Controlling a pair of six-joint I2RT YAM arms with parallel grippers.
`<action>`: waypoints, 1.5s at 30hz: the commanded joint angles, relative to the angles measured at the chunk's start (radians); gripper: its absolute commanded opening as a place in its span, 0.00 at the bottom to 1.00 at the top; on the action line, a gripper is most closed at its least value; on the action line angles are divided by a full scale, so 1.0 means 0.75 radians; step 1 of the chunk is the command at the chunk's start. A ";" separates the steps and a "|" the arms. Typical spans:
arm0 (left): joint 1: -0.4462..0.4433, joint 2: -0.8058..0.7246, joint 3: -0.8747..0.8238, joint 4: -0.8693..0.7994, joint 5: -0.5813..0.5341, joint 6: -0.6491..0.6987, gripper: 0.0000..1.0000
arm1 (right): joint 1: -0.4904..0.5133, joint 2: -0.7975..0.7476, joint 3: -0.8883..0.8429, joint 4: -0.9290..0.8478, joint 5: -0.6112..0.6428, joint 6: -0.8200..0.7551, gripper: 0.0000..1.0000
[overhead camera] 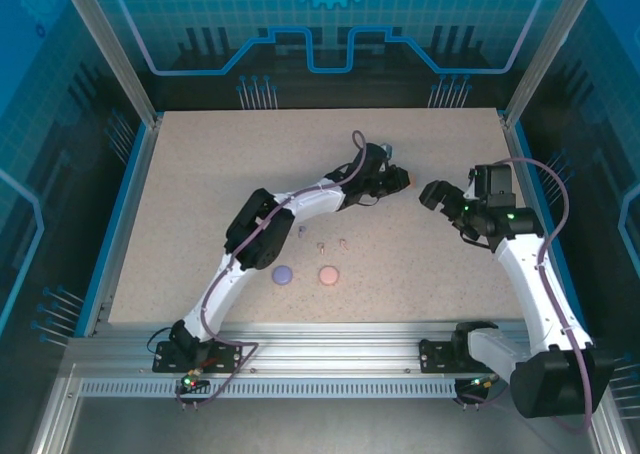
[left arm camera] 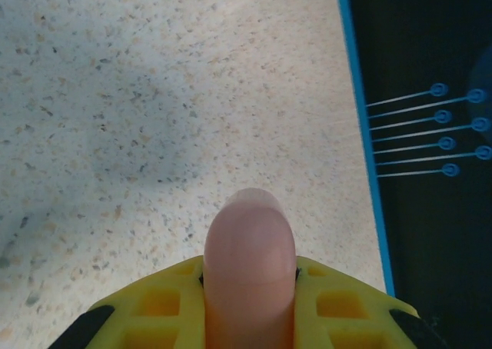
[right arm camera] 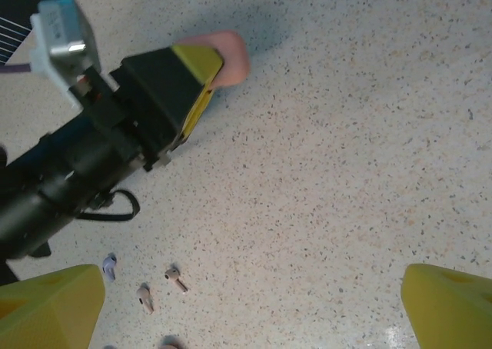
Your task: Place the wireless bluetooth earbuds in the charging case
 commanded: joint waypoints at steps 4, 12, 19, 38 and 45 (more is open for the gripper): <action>-0.007 0.229 0.434 -0.490 0.023 -0.072 0.03 | -0.038 0.017 -0.025 -0.025 -0.046 -0.015 1.00; -0.004 0.389 0.767 -0.794 -0.016 -0.055 0.35 | -0.049 -0.024 -0.028 -0.022 -0.053 -0.029 1.00; 0.016 0.365 0.803 -0.910 -0.081 0.011 0.59 | -0.057 -0.067 -0.033 -0.043 -0.031 -0.006 1.00; 0.053 -0.270 0.403 -1.098 -0.409 0.537 0.99 | -0.058 -0.086 -0.022 -0.192 0.046 -0.069 1.00; 0.061 -0.778 -0.378 -0.600 -0.246 0.564 0.99 | -0.031 -0.117 -0.099 -0.151 0.000 -0.037 1.00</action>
